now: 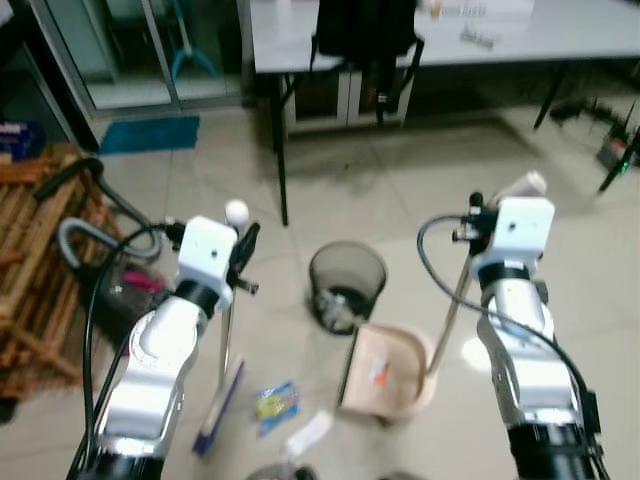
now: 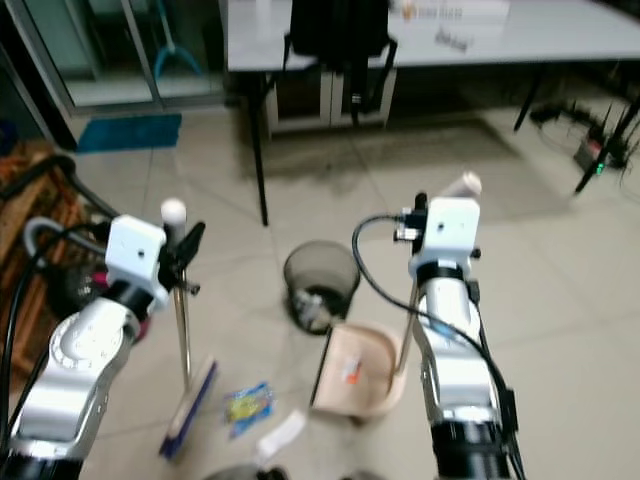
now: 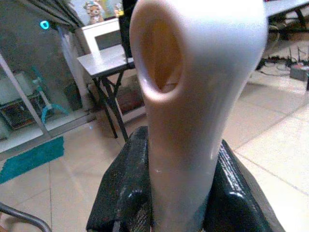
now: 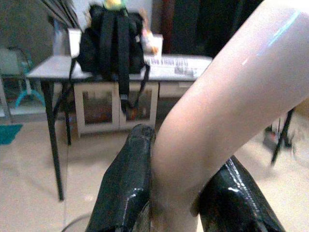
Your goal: Sweep floor
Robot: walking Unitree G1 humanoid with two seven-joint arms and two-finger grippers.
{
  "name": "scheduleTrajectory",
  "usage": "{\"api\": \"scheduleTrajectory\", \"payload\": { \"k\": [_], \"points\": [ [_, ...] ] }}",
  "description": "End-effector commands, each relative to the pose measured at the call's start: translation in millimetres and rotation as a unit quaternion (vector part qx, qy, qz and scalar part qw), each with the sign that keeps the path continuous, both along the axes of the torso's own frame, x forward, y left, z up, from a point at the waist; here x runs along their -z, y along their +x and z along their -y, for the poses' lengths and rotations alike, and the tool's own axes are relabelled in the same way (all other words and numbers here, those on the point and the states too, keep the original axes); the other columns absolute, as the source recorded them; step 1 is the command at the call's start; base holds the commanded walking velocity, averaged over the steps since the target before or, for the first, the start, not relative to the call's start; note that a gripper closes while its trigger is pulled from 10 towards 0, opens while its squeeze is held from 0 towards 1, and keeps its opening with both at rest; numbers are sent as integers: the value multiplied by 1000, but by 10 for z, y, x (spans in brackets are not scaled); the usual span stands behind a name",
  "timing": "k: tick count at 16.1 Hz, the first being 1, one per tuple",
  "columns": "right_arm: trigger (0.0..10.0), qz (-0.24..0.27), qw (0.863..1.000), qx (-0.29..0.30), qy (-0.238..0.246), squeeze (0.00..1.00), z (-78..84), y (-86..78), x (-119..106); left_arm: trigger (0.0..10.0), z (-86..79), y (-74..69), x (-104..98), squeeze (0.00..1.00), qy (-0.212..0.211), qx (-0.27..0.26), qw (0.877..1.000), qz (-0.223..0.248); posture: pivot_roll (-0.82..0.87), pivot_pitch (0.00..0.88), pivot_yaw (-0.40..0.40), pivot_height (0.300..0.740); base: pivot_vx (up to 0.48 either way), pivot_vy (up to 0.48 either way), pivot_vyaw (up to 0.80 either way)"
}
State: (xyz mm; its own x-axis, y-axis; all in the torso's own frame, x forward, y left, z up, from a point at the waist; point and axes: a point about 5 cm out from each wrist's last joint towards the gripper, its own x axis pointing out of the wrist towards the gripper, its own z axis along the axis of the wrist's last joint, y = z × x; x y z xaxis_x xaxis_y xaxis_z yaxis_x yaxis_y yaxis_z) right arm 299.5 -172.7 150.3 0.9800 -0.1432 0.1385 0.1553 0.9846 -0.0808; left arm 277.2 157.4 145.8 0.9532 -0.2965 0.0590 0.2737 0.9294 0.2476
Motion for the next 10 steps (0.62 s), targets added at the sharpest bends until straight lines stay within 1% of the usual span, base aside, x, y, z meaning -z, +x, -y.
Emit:
{"api": "scheduleTrajectory", "payload": {
  "k": [1,2,4,10],
  "points": [
    [10000,-18,1000,9,14,0,40,-33,40,10000,2,18,-93,0,9,0,1000,20,-19,66,39,740,0,480,0],
    [10000,-23,999,12,25,0,40,-40,58,10000,2,25,-96,0,10,0,1000,21,-18,65,40,740,0,480,0],
    [10000,-35,998,17,39,0,47,-58,96,10000,7,42,-106,0,12,0,1000,22,-19,65,43,740,0,480,-459],
    [10000,-49,998,21,46,0,58,-74,112,10000,49,97,-121,0,11,1,1000,27,-21,55,42,740,0,480,-800]
  ]
}}
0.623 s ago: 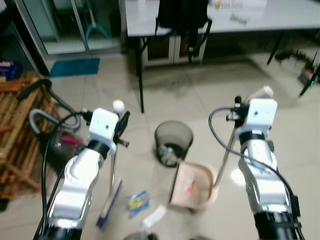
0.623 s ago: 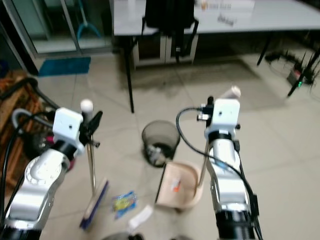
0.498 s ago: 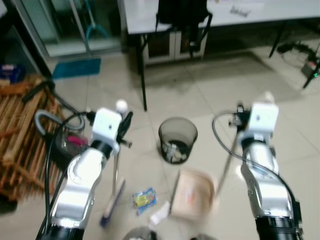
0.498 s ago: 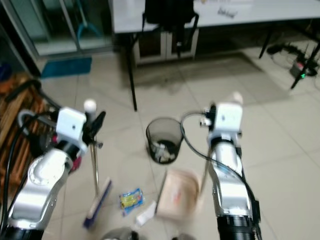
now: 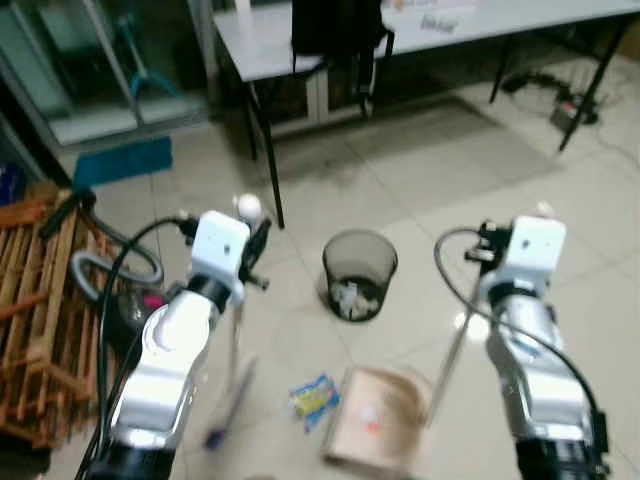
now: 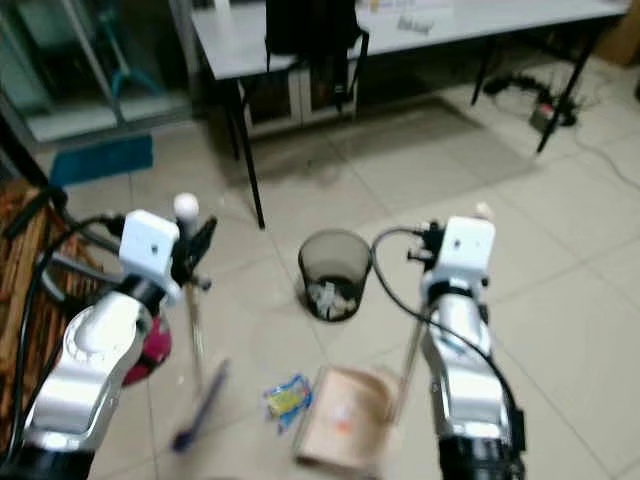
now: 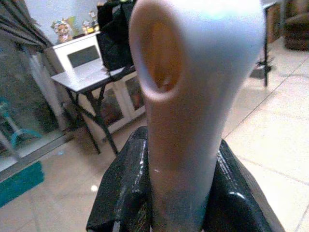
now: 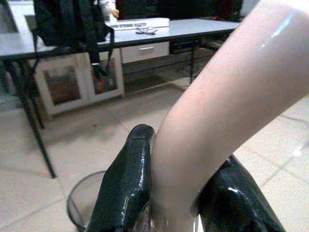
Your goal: Sweep floor
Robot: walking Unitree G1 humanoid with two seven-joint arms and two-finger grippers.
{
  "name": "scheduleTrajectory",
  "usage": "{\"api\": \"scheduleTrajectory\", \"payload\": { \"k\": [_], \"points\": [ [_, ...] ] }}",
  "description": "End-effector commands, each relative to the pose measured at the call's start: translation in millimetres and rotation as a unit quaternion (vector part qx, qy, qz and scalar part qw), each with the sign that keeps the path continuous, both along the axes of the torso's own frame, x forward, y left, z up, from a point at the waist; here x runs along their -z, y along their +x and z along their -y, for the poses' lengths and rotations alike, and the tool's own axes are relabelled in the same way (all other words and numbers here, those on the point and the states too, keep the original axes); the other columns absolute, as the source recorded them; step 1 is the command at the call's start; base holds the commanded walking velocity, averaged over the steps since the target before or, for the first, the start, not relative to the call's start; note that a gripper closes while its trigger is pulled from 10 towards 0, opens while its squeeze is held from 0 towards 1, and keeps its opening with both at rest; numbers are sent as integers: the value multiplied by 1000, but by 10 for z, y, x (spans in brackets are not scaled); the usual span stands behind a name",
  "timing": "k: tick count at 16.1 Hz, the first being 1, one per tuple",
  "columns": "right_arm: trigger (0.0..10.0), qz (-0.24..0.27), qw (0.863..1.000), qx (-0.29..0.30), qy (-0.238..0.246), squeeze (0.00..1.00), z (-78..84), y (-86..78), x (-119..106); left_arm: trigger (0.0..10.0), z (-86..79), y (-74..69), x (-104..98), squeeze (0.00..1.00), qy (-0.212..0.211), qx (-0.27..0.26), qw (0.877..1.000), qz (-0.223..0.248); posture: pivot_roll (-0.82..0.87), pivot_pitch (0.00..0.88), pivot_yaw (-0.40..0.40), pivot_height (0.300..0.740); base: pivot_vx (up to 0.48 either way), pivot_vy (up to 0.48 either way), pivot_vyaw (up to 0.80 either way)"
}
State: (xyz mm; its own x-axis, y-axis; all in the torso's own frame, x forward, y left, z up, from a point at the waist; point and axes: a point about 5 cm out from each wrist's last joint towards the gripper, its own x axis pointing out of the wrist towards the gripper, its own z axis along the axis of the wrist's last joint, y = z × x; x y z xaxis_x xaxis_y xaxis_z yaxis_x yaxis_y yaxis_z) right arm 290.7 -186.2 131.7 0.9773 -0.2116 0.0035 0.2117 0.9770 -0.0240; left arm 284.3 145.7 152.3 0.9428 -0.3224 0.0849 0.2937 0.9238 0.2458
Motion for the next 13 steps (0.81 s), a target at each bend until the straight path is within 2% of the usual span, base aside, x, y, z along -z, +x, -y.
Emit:
{"api": "scheduleTrajectory", "payload": {
  "k": [1,13],
  "points": [
    [10000,13,1000,-10,6,0,-78,13,-74,10000,-64,30,-56,0,15,-13,1000,15,-21,52,42,740,0,480,-800],
    [10000,10,1000,-4,6,0,-52,-11,-66,10000,-26,75,-39,0,8,-11,1000,17,-24,26,45,740,0,480,-800]
  ]
}}
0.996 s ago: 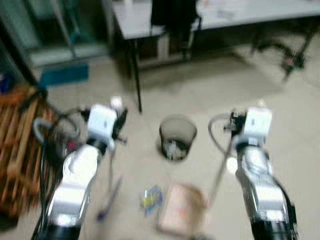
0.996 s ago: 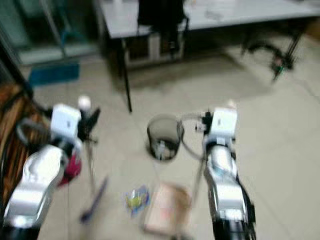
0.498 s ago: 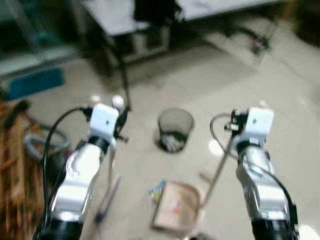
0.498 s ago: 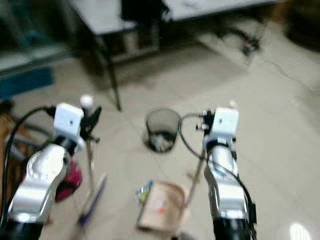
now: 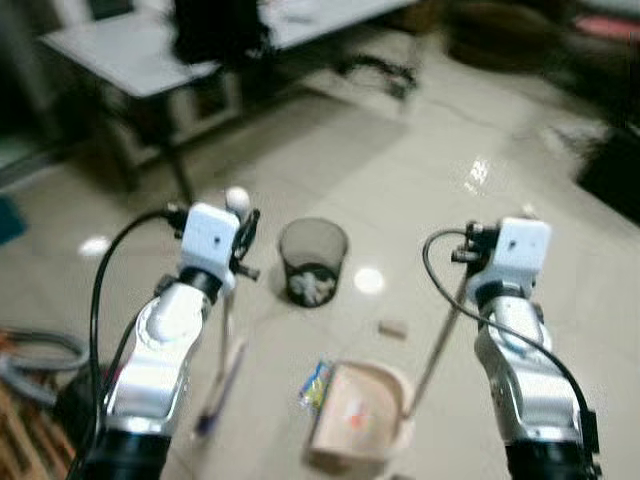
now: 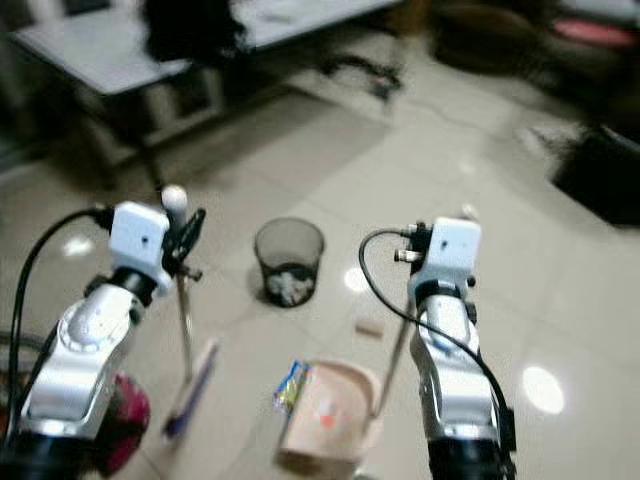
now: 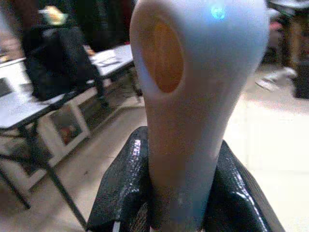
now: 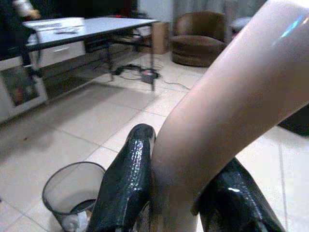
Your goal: Sweep floor
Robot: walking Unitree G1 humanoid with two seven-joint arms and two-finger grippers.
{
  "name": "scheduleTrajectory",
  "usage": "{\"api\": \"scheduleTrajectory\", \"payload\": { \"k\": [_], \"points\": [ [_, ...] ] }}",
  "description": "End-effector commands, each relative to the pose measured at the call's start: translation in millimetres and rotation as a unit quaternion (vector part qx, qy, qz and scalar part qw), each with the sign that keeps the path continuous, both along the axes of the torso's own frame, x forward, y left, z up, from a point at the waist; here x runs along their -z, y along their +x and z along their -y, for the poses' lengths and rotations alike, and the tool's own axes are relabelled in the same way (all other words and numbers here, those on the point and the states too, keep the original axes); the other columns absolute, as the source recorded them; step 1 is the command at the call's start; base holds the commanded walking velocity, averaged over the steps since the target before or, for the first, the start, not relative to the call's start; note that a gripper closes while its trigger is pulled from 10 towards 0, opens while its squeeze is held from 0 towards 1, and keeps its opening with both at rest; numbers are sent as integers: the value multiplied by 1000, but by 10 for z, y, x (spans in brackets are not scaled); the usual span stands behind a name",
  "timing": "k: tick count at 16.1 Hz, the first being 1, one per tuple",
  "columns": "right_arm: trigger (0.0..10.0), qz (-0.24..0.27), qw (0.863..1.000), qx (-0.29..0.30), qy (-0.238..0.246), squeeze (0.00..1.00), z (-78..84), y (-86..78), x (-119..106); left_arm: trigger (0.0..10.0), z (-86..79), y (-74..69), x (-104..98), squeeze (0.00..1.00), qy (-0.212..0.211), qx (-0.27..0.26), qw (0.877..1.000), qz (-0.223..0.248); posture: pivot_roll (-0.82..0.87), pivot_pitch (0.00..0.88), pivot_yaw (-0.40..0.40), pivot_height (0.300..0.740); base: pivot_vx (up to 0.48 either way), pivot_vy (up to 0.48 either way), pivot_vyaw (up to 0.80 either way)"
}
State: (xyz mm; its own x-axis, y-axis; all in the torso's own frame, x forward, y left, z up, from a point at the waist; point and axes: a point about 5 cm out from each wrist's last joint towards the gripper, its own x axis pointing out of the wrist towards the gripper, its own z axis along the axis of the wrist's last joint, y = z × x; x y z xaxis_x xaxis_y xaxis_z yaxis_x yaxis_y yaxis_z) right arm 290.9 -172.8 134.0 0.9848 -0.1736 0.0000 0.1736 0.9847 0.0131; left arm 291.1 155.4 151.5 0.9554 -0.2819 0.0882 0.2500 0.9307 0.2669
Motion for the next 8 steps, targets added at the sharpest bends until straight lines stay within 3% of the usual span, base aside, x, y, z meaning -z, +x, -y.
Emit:
{"api": "scheduleTrajectory", "payload": {
  "k": [1,7,8],
  "points": [
    [10000,8,1000,15,-12,0,82,-14,-42,10000,74,9,-46,0,-2,12,1000,12,-24,24,46,740,0,480,-800],
    [10000,4,1000,19,-11,0,90,-24,-26,10000,77,18,-49,0,-4,15,1000,15,-26,29,49,740,0,480,-800],
    [10000,5,1000,19,-11,0,92,-24,-27,10000,92,15,-70,0,2,15,1000,25,-26,31,50,740,0,-244,-800]
  ]
}}
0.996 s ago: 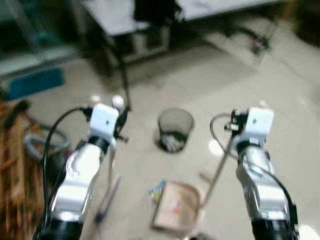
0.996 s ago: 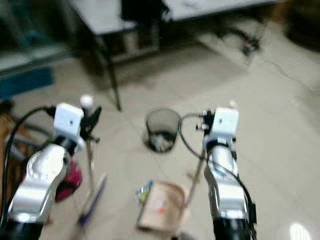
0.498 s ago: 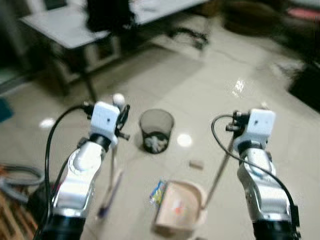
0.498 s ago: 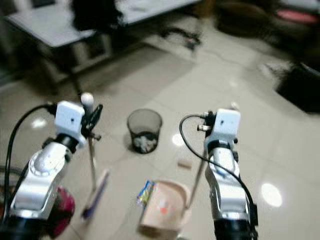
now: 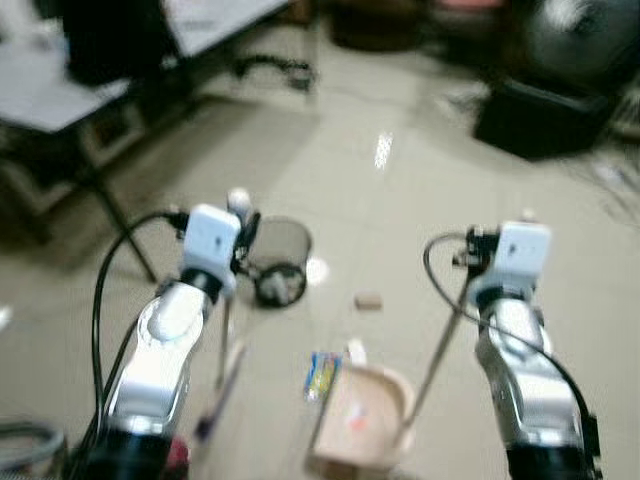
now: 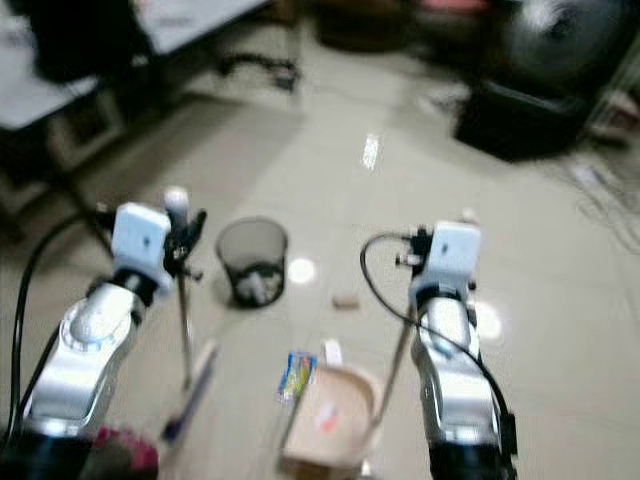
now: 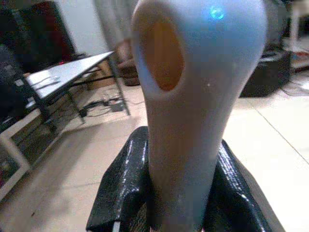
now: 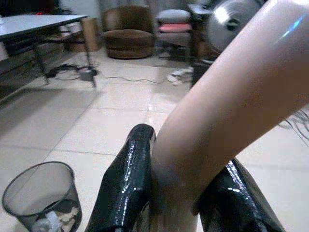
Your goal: Sweep floor
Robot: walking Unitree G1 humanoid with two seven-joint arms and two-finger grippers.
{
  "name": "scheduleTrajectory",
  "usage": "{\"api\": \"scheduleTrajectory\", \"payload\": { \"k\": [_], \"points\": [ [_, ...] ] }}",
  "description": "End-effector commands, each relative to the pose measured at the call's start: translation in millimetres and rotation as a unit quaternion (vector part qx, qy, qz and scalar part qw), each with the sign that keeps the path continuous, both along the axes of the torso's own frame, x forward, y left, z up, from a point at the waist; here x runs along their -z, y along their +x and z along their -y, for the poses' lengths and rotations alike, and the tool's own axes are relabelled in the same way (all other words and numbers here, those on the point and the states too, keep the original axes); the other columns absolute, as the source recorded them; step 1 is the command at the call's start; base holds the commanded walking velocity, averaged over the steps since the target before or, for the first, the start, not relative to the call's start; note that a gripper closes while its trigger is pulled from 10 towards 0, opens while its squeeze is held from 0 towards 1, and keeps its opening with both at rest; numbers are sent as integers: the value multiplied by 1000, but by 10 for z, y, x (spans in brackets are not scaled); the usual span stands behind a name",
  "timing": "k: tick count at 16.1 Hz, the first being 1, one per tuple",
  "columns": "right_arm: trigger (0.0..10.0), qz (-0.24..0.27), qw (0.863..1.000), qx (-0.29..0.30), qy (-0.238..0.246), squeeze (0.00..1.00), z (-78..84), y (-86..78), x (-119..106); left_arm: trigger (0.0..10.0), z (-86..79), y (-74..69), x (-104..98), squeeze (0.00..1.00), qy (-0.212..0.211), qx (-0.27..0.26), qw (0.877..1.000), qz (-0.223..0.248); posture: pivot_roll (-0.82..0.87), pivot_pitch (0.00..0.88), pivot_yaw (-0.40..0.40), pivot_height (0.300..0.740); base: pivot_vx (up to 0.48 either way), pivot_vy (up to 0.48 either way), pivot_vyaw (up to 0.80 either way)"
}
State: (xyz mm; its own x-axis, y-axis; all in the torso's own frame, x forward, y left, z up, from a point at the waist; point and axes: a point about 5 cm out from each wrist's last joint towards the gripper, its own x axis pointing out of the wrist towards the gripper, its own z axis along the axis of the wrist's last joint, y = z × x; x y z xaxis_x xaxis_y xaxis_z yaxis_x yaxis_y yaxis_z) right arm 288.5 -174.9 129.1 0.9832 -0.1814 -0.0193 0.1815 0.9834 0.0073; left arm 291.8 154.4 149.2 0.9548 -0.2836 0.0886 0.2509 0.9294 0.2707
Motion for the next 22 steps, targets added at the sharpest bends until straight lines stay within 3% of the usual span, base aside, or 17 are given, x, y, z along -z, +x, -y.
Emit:
{"api": "scheduleTrajectory", "payload": {
  "k": [1,5,6,10,13,20,22],
  "points": [
    [10000,15,1000,16,-11,0,71,2,-78,10000,92,3,-109,0,8,13,999,33,-24,32,50,740,0,-480,-800],
    [10000,25,999,21,-30,0,80,2,-115,10000,89,3,-92,0,-10,1,1000,27,-26,36,52,740,0,-455,-120],
    [10000,24,999,21,-33,0,85,4,-121,10000,85,9,-79,0,-39,-5,999,14,-26,36,52,740,0,0,0],
    [10000,25,999,22,-35,0,104,16,-140,10000,79,27,-39,0,-53,-19,998,6,-28,41,50,740,0,0,0],
    [10000,24,999,27,-19,0,102,32,-140,10000,-5,52,-13,0,-36,-51,998,12,-30,40,48,740,0,0,0],
    [10000,29,999,11,-31,0,52,49,-158,10000,-25,56,-14,0,-28,-52,998,16,-30,44,45,740,353,0,0],
    [10000,21,998,-1,-67,0,40,65,-150,10000,-20,52,-13,0,-27,-51,998,16,-29,45,42,740,368,0,0]
  ]
}}
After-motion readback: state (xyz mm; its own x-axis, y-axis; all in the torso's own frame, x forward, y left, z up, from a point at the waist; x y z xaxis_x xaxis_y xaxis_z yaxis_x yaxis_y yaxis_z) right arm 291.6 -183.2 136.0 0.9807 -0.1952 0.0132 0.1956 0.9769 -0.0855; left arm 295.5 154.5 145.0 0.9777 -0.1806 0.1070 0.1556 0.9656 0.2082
